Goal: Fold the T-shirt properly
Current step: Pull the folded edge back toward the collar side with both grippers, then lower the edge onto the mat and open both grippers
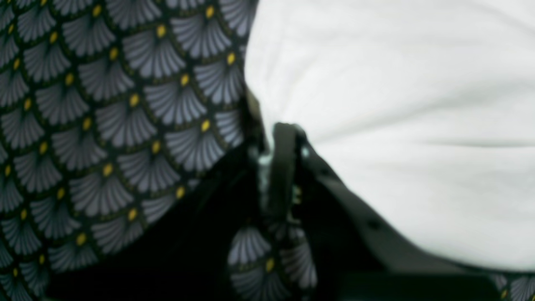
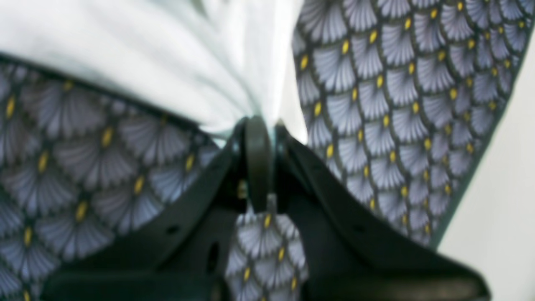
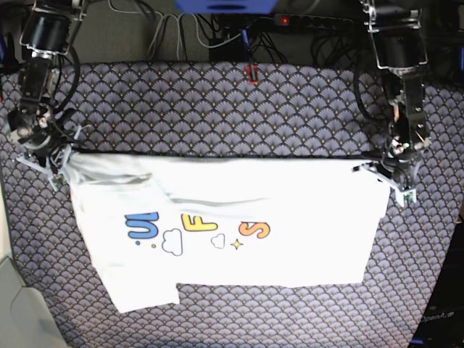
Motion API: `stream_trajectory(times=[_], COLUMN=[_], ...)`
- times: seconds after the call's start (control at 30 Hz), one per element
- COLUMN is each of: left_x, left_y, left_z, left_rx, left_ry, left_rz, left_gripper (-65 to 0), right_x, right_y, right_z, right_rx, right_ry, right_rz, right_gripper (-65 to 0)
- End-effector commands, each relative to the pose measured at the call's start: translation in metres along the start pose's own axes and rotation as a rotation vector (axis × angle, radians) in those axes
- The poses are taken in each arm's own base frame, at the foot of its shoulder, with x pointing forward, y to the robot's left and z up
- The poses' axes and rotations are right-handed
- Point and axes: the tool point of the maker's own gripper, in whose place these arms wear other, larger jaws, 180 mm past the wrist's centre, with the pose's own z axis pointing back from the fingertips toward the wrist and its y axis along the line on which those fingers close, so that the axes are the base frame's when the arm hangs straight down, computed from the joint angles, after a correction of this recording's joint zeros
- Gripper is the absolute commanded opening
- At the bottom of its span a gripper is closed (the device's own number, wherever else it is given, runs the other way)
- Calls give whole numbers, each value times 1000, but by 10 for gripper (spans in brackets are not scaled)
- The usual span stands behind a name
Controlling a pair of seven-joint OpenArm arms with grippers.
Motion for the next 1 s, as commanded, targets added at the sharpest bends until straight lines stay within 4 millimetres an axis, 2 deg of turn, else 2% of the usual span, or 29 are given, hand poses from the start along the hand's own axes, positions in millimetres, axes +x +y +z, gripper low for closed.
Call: stream_trajectory(times=[0.0, 0.23, 0.37, 0.6, 0.77, 0.97], left_x=[14, 2, -13, -33, -43, -50], left_y=[4, 9, 10, 17, 26, 38], left_z=[5, 30, 44, 63, 72, 81], left_rx=[12, 13, 15, 25, 38, 59], left_ry=[-29, -7, 20, 34, 49, 59], left_rz=[-9, -61, -92, -145, -174, -185], left_gripper=[-633, -633, -633, -633, -633, -633], right_x=[11, -9, -21, -36, -48, -63], right_y=[-17, -3, 13, 27, 20, -5], right_z=[10, 32, 42, 62, 69, 78], right_rx=[-50, -58, -14, -7, -27, -95], right_ry=[-32, -21, -31, -17, 5, 32], right_rz=[23, 78, 72, 121, 109, 58], right_gripper=[-650, -650, -650, -650, -650, -650])
